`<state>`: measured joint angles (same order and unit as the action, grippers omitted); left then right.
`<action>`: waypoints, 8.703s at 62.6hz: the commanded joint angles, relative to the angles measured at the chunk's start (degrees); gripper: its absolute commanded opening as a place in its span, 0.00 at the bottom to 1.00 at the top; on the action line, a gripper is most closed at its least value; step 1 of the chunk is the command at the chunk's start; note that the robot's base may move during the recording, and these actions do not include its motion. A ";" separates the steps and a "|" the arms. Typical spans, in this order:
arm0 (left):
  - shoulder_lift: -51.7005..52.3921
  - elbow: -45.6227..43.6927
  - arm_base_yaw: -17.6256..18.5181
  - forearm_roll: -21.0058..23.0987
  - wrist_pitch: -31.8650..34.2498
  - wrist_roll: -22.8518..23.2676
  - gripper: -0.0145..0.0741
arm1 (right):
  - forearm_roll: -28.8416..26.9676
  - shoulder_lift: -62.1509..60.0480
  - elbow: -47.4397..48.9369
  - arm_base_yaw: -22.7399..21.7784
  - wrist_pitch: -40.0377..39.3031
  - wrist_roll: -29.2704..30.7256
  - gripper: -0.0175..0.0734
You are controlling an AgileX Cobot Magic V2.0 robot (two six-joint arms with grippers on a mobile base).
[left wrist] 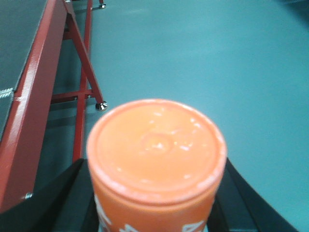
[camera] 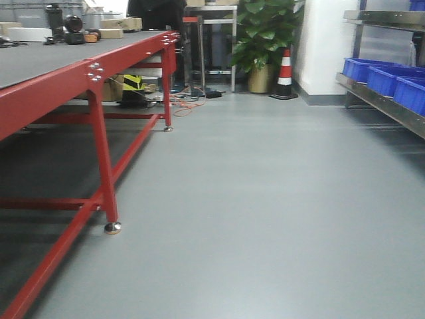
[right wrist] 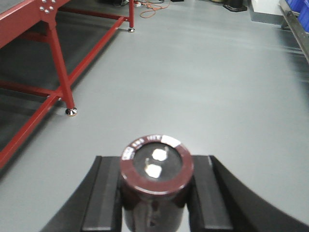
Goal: Place cylindrical capacitor in blue bin on shelf
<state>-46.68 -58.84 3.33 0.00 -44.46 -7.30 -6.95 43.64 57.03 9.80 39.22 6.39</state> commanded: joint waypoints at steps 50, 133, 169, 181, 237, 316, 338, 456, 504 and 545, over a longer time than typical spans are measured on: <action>0.23 -0.18 -0.32 0.00 0.94 -0.03 0.04 | 0.18 -0.29 0.54 0.11 -1.22 0.11 0.01; 0.23 -0.18 -0.32 0.00 2.15 -0.03 0.04 | 0.18 -0.29 0.54 0.11 -1.60 0.11 0.01; 0.23 -0.18 -0.32 0.00 2.15 -0.03 0.04 | 0.18 -0.29 0.54 0.11 -1.60 0.11 0.01; 0.23 -0.18 -0.32 0.00 2.15 -0.03 0.04 | 0.18 -0.29 0.54 0.11 -1.60 0.11 0.01; 0.23 -0.18 -0.32 0.00 2.15 -0.03 0.04 | 0.18 -0.29 0.54 0.11 -1.60 0.11 0.01; 0.23 -0.18 -0.32 0.00 2.15 -0.03 0.04 | 0.18 -0.29 0.54 0.11 -1.60 0.11 0.01; 0.23 -0.18 -0.32 0.00 2.27 -0.03 0.04 | 0.18 -0.29 0.54 0.11 -1.60 0.11 0.01; 0.23 -0.18 -0.32 0.00 2.38 -0.03 0.04 | 0.18 -0.29 0.54 0.11 -1.60 0.11 0.01; -8.48 -11.58 6.37 4.94 3.48 -0.26 0.04 | 0.18 -0.29 0.54 0.11 -3.37 0.11 0.01; -52.27 -51.36 19.88 6.32 3.97 -0.26 0.04 | 0.18 -0.29 0.54 0.11 -3.37 0.11 0.01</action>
<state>-95.41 -108.51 22.81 5.82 -41.33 -7.52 -6.95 43.64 57.03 9.80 37.70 6.39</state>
